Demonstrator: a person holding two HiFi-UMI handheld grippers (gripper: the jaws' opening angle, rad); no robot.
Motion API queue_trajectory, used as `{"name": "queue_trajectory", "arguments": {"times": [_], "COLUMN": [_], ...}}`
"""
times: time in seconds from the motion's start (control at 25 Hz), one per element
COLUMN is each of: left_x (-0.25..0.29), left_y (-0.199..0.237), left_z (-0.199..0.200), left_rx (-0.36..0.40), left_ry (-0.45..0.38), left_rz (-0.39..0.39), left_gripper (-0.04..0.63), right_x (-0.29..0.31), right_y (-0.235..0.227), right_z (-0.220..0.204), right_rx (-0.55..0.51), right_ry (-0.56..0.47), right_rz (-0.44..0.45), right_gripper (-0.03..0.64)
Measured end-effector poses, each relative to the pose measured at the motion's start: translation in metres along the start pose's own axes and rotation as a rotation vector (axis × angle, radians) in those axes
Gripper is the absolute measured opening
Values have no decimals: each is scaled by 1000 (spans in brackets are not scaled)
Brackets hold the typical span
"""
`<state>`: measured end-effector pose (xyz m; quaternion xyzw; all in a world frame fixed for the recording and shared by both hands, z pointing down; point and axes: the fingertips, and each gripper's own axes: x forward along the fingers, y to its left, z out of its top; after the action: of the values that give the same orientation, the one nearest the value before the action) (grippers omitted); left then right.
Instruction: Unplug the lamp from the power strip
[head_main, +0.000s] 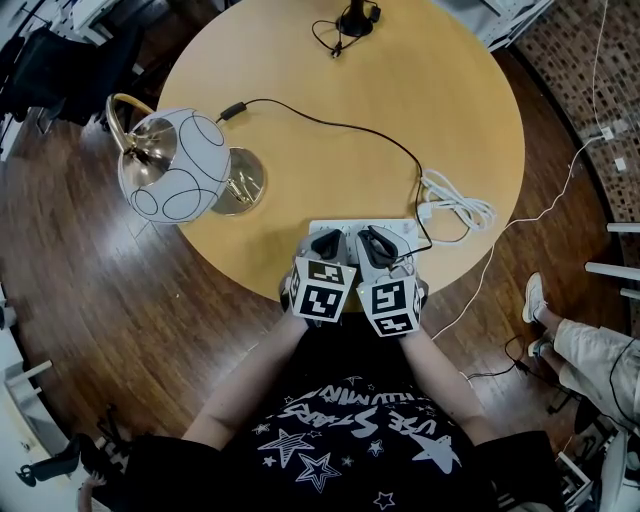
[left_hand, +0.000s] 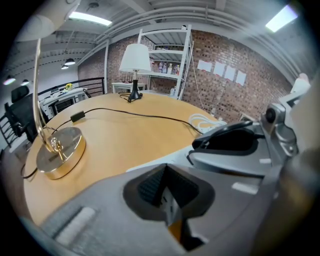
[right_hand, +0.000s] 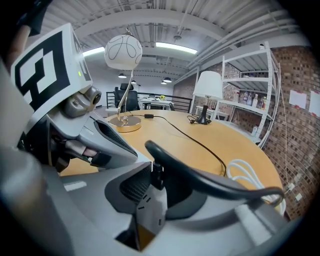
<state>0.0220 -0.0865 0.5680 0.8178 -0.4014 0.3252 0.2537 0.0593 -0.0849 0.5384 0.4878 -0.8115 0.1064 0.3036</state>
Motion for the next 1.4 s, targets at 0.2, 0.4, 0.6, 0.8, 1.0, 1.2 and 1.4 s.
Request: {"name": "queue_trajectory", "arguments": {"times": [0.2, 0.4, 0.6, 0.8, 1.0, 1.2, 1.4], "left_x": [0, 1, 1, 0, 1, 1, 2], "left_y": [-1, -2, -1, -2, -1, -1, 0], "left_z": [0, -1, -1, 0, -1, -1, -1], "left_rx": [10, 31, 32, 32, 27, 18, 15], "left_ry": [-1, -11, -24, -21, -20, -18, -24], "left_rz": [3, 10, 16, 13, 13, 10, 15], "left_gripper": [2, 3, 2, 2, 2, 2, 2], "right_x": [-1, -2, 2, 1, -13, -18, -25], "right_y": [2, 1, -1, -1, -4, -8, -16], "right_z": [-1, 0, 0, 0, 41, 58, 57], "right_rx": [-2, -52, 27, 32, -82, -71, -49], "right_ry": [-11, 17, 33, 24, -81, -117, -130], "right_rz": [1, 9, 44, 41, 2, 11, -1], "right_gripper": [78, 77, 78, 78, 78, 80, 80]}}
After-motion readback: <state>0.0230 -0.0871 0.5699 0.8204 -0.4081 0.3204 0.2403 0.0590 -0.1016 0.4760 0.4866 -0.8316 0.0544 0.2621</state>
